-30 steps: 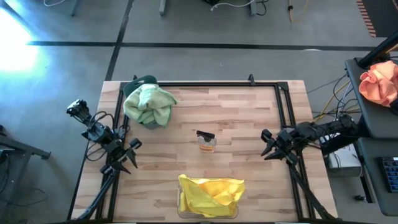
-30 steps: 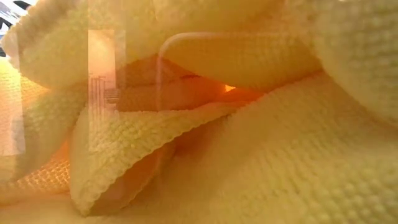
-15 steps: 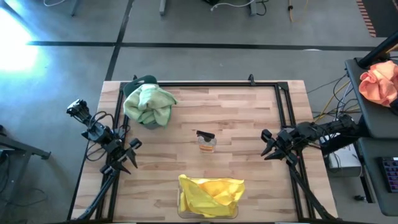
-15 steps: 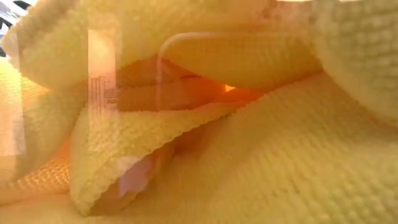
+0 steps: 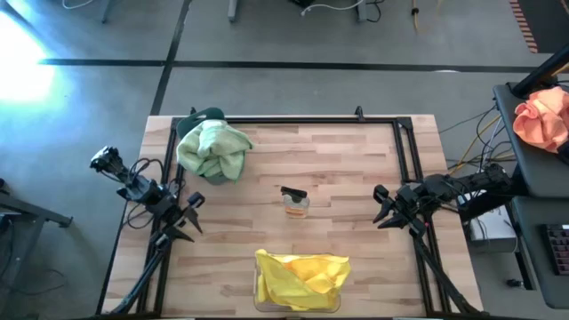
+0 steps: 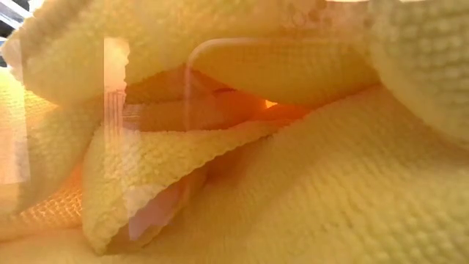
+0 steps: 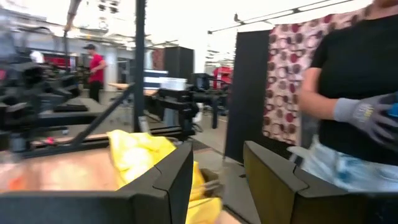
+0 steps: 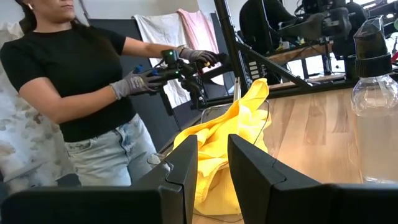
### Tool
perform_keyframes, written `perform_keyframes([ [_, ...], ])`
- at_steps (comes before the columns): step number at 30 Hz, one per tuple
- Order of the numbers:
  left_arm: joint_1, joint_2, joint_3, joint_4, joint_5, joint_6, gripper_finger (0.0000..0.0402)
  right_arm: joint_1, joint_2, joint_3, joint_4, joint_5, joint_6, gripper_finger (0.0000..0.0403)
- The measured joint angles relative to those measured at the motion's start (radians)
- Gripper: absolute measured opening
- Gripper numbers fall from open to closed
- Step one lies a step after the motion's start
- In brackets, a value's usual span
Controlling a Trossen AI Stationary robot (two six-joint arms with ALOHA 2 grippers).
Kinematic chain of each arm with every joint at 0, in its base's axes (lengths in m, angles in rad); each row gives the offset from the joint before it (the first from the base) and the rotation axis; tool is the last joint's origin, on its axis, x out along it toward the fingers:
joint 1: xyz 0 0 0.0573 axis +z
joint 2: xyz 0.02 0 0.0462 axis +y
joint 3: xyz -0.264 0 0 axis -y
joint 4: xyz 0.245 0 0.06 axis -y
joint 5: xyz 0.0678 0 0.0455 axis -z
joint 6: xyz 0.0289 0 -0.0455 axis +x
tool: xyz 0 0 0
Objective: Sort microfiber towel by color & place in baskets
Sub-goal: Return to Home Position
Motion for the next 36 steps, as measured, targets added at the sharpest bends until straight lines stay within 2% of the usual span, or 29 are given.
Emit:
perform_keyframes([
  [4,0.076,0.0,0.0,-0.008,0.008,0.0,0.0127,0.0,0.0,0.0,0.0,0.0,0.0,0.0082],
  [12,0.246,0.0,-0.001,-0.021,0.146,-0.003,0.0127,0.0,0.0,0.0,0.0,0.0,0.0,0.0082],
  [21,0.493,0.0,-0.001,-0.039,0.434,-0.021,0.0127,0.0,0.0,0.0,0.0,0.0,0.0,0.0082],
  [29,0.695,0.0,-0.001,-0.039,0.669,-0.158,0.0127,0.0,0.0,0.0,0.0,0.0,0.0,0.0082],
  [36,0.805,0.0,-0.002,-0.039,0.794,-0.192,0.0127,0.0,0.0,0.0,0.0,0.0,0.0,0.0082],
])
